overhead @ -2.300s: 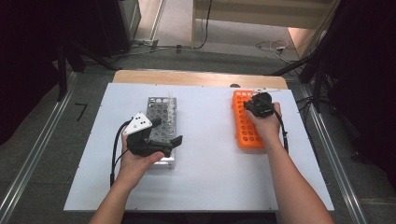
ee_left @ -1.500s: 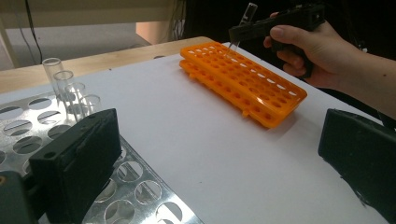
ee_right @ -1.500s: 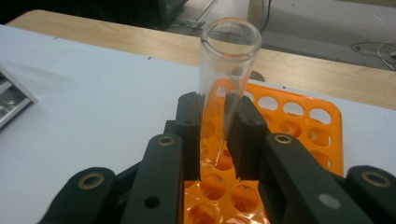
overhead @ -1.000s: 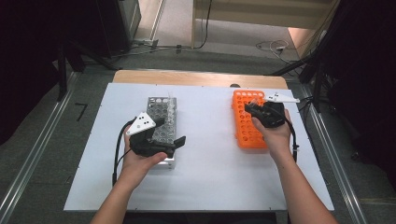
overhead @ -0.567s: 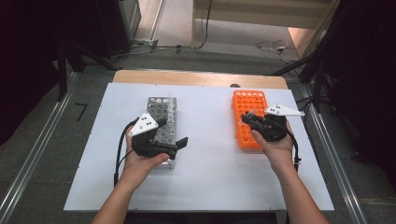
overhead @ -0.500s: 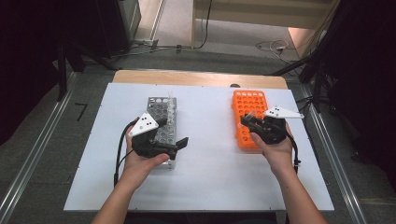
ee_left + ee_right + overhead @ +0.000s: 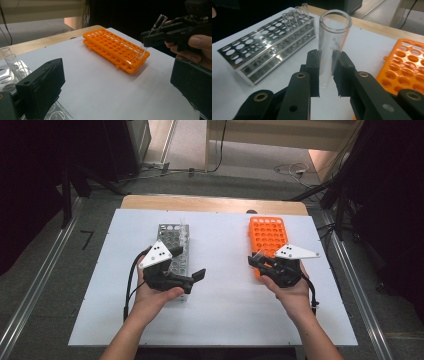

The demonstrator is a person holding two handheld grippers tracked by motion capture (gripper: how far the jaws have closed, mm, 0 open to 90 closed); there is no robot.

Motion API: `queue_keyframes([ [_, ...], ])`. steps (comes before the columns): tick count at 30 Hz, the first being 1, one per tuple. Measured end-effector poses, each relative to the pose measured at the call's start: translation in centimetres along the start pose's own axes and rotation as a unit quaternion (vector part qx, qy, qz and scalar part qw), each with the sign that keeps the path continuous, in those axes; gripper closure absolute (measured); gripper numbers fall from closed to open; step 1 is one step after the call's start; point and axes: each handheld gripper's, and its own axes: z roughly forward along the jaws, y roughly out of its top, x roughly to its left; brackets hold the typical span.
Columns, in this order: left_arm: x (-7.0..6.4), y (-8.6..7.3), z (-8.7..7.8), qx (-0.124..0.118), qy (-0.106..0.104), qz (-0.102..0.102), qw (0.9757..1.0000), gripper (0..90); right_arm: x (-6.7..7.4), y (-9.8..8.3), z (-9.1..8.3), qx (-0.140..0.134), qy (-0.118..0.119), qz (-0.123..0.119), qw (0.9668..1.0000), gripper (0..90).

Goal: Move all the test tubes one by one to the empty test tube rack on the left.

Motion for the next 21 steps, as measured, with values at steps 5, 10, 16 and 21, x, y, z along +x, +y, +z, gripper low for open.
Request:
queue_keyframes([
  [5, -0.6, 0.2, 0.2, -0.001, -0.009, 0.004, 0.9999, 0.0, 1.3, 0.1, 0.4, 0.004, 0.021, -0.010, 0.9997, 73.9],
  [10, -1.2, 0.2, 0.5, 0.003, -0.022, 0.011, 0.9997, 0.8, 2.3, 0.0, 0.8, 0.011, 0.038, -0.021, 0.9990, 73.9],
  [16, -1.4, 0.4, 0.9, 0.003, -0.035, 0.005, 0.9994, 0.8, 3.2, 0.0, 1.2, 0.016, 0.055, -0.026, 0.9980, 73.9],
  [21, -1.8, 0.4, 1.2, 0.005, -0.043, 0.004, 0.9991, 3.1, 4.1, -0.2, 1.7, 0.025, 0.065, -0.035, 0.9969, 73.9],
])
